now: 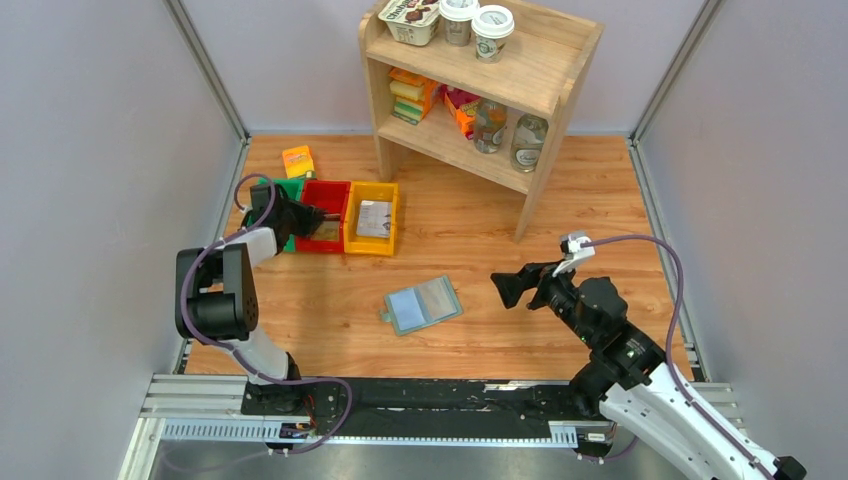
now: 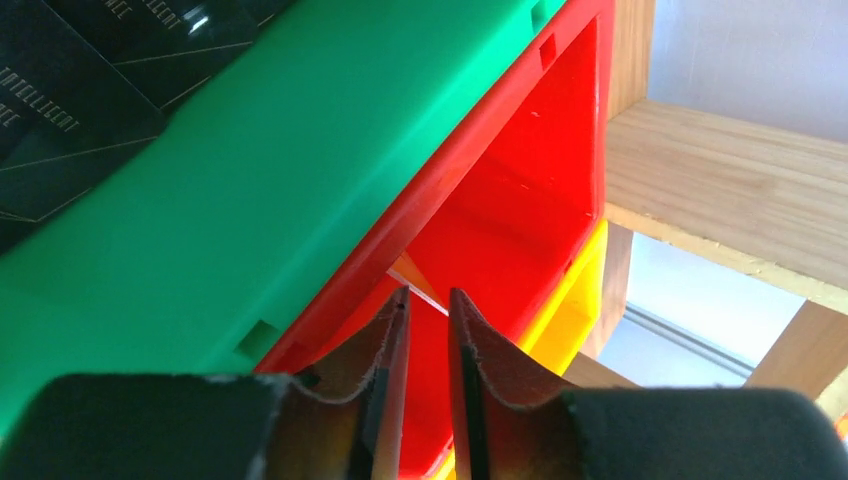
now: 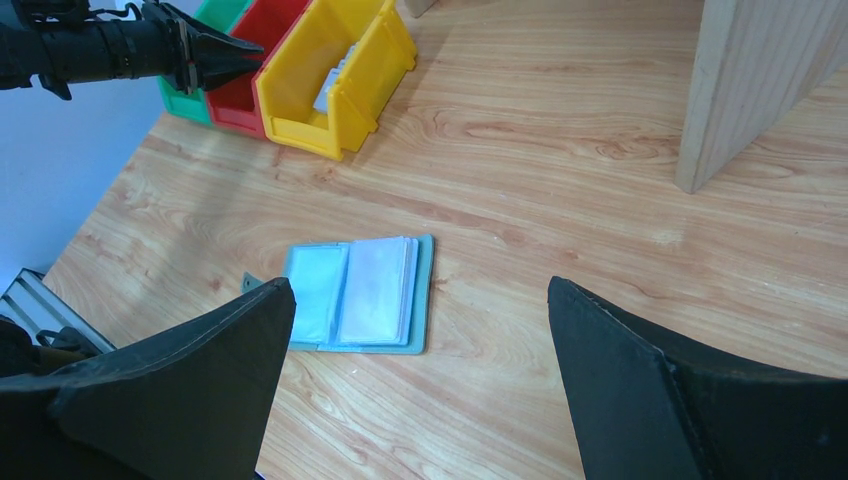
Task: Take the credit cards out of the card holder
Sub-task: Place the credit card in the storage box, then remove the credit card from the card holder.
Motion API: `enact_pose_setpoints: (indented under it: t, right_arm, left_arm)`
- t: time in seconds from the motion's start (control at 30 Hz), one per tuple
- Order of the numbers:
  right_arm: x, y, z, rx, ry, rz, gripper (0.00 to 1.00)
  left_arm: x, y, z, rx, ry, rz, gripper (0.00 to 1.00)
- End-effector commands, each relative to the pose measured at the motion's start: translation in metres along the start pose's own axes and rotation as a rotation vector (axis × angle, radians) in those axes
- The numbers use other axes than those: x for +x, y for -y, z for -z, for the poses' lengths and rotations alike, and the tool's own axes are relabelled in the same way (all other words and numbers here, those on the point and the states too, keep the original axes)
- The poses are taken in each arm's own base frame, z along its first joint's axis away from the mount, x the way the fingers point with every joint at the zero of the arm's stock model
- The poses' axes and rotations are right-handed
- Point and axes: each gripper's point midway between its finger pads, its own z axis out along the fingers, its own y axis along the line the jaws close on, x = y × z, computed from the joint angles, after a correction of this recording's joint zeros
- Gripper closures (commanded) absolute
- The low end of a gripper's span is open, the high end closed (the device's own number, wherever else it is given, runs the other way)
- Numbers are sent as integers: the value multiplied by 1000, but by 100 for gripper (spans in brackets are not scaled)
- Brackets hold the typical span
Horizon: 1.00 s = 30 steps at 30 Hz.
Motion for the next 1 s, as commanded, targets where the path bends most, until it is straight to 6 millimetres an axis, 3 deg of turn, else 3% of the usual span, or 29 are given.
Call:
enact_pose_setpoints:
  t: [0.0,0.13,0.3,0.5,0.63,0.67,0.77,0.83,0.97]
  right_arm:
    - [-29,-7,8,-7,73,5,0]
    - [-29,-8,10,-9,61,5,0]
    - [-23,-15,8,-37,7,14,0]
    - [2,-29,-9,-87,-157,-4,0]
    - [21,-39,-26,-116,-284,-31,0]
    - [26,-41,-29,-123,-313,-38,1]
    - [36,-47,-42,-131,-383,-58,7]
    - [43,-52,-50,-138,-429,-75,11]
    - [64,-57,-67,-111,-554,-113,21]
  left_arm:
    - [-8,0,11,-47,21,-24,68]
    - [-7,2,25,-66,24,-49,62]
    - [-2,3,48,-75,18,-78,61]
    - [19,10,96,-47,-13,-214,60]
    - [54,8,132,-25,-37,-380,60]
    - [75,11,144,-1,-73,-436,60]
    - [106,12,168,45,-104,-555,60]
    - [145,12,181,101,-192,-641,60]
    - [194,3,190,141,-311,-733,60]
